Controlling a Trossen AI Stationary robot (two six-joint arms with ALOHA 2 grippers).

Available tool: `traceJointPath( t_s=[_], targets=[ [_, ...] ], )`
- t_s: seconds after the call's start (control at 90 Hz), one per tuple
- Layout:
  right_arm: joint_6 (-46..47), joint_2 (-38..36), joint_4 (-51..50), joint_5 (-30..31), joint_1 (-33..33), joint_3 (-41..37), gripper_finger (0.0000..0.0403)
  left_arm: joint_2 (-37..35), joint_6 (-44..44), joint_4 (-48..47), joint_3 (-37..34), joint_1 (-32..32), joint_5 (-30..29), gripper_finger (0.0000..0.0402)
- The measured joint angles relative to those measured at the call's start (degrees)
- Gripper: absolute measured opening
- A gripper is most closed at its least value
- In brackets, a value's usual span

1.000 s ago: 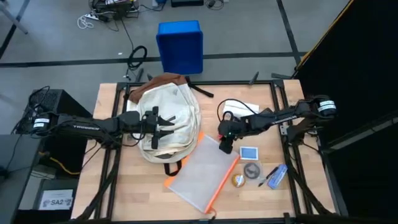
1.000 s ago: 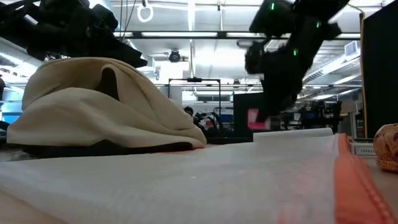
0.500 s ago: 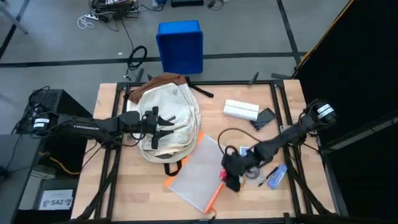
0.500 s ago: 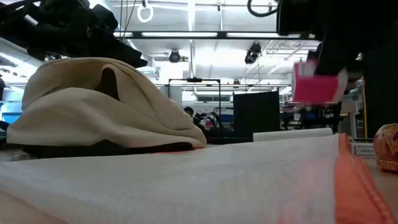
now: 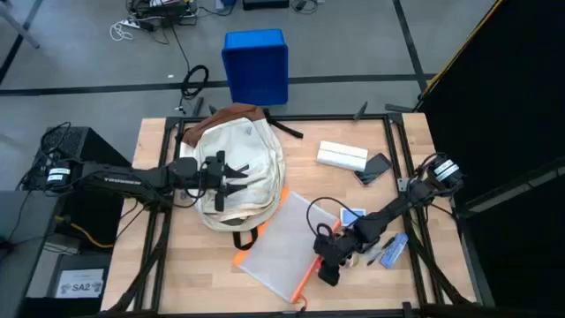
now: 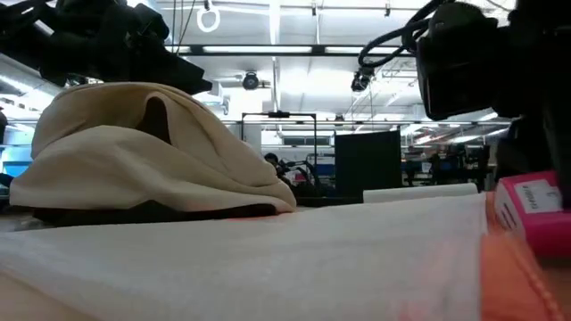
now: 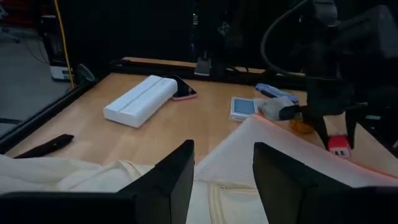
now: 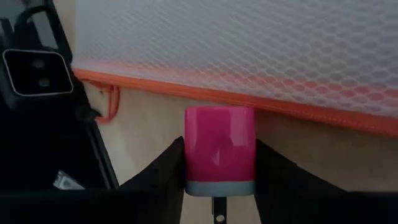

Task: Unpack backpack
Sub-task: Put the red charger adaptor into the zip bag

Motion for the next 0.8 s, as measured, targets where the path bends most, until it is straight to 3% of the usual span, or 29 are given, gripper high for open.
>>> traceJointPath(
  t_s=[0.2, 0.444, 0.567, 0.733, 0.8],
  targets=[
    [-0.1, -0.1, -5.4, -1.4, -1.6, 1.1, 0.0114, 0.0, 0.0, -0.7, 0.0, 0.0, 0.0, 0.0135],
    [-4.4, 0.3, -30.4, -2.6, -3.3, 10.4, 0.0114, 0.0, 0.1, -0.8, 0.0, 0.0, 0.1, 0.0135],
    [-5.9, 0.3, -36.0, -1.5, -4.4, 13.2, 0.0114, 0.0, -0.1, -0.9, 0.0, 0.0, 0.5, 0.0135],
    [-7.9, 0.3, -36.6, -0.3, -5.3, 13.2, 0.0114, 0.0, -0.2, 0.1, 0.0, -1.5, 12.0, 0.0135],
    [-9.0, 0.3, -36.8, 1.0, -5.5, 13.2, 0.0114, 0.0, 0.3, 1.4, 0.0, -4.0, 12.8, 0.0135]
  ],
)
